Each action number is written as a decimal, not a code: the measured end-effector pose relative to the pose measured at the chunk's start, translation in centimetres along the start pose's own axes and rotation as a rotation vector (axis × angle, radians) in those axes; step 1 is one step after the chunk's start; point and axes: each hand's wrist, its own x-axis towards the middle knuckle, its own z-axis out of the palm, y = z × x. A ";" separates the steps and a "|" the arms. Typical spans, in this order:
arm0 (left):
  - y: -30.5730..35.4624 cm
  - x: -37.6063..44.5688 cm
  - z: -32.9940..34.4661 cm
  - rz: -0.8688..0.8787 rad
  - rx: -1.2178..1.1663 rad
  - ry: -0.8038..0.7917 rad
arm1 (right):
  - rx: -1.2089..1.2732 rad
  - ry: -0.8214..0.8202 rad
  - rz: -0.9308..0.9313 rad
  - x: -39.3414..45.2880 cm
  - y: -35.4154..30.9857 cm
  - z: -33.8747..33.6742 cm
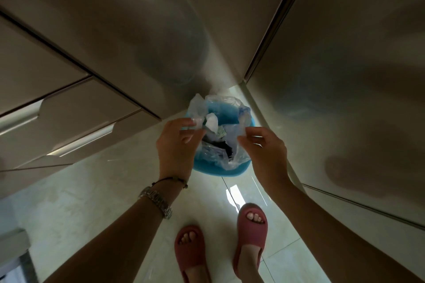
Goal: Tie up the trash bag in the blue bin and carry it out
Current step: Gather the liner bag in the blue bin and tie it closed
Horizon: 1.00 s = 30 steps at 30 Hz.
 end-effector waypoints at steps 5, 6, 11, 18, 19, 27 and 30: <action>-0.6 0.5 -0.1 0.153 0.099 -0.056 | -0.148 -0.052 -0.169 0.9 0.9 -0.4; -0.6 0.7 -0.1 0.190 0.121 -0.090 | -0.204 -0.075 -0.212 1.1 0.9 -0.5; -0.2 2.0 0.4 0.315 0.125 -0.317 | -0.277 -0.220 -0.268 2.3 0.0 -0.4; 0.3 2.5 1.4 0.198 -0.002 -0.382 | -0.127 -0.221 -0.171 3.6 0.2 -0.1; 0.4 2.5 1.5 0.187 -0.020 -0.359 | -0.116 -0.214 -0.181 3.6 0.4 0.0; 0.2 2.6 2.5 0.088 -0.107 -0.291 | -0.121 -0.234 -0.158 3.5 1.3 0.8; 0.1 2.4 2.6 0.053 -0.169 -0.335 | -0.138 -0.232 -0.157 3.5 1.5 1.0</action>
